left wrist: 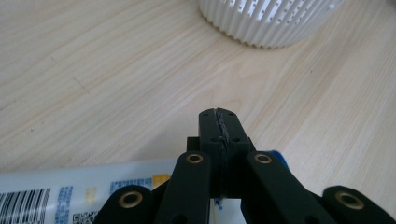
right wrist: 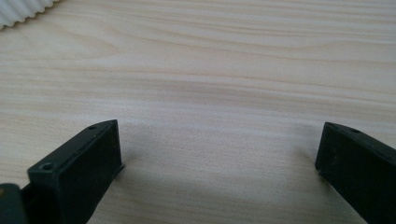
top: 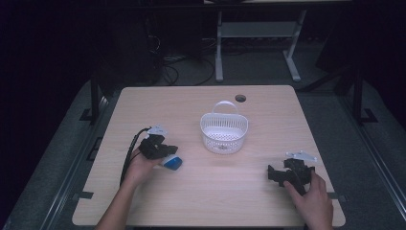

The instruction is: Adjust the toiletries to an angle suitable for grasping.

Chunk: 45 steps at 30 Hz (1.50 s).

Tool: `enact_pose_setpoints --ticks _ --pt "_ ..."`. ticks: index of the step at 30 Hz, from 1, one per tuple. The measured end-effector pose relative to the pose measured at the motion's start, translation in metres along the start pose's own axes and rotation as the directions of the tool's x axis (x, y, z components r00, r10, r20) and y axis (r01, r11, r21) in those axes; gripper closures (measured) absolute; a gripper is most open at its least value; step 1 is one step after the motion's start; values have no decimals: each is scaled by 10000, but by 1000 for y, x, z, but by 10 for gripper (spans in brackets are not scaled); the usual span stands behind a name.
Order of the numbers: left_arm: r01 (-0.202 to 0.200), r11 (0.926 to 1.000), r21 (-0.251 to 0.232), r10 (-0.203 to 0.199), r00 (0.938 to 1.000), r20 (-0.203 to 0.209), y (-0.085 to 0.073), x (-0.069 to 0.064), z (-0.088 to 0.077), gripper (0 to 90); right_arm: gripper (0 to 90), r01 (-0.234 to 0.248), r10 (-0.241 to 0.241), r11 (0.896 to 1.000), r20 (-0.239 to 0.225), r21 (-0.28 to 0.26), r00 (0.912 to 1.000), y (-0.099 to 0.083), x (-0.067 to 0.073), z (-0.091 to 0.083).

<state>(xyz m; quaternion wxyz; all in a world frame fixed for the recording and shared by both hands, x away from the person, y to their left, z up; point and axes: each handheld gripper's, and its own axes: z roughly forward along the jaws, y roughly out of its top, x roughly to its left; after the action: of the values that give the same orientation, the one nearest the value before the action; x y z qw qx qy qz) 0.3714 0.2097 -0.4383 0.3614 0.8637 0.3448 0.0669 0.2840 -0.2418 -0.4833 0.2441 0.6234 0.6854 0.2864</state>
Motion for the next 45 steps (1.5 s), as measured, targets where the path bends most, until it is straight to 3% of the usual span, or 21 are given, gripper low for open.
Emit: enact_pose_setpoints --ticks 7,14,22,28,37,45 --pt "115 9999 22 -115 9999 104 -4 -2 0 900 0 1 -1 10000 1 -2 10000 0 0 0" --pt "47 9986 519 -54 9999 141 -15 -2 -3 900 0 0 0 10000 -2 1 10000 0 0 0" --pt "66 9970 771 -80 9998 183 -25 -5 -8 900 0 1 -1 10000 -4 2 10000 0 0 0" --pt "-91 9954 954 79 9999 128 -30 -8 -14 900 0 1 -1 10000 -3 1 10000 0 0 0" --pt "-7 9972 751 15 9999 -111 -39 -9 -31 900 0 0 0 10000 -1 0 10000 0 0 0" --pt "-18 9955 949 47 9995 -308 -45 -10 -39 900 0 2 -2 10000 -1 1 10000 0 0 0"
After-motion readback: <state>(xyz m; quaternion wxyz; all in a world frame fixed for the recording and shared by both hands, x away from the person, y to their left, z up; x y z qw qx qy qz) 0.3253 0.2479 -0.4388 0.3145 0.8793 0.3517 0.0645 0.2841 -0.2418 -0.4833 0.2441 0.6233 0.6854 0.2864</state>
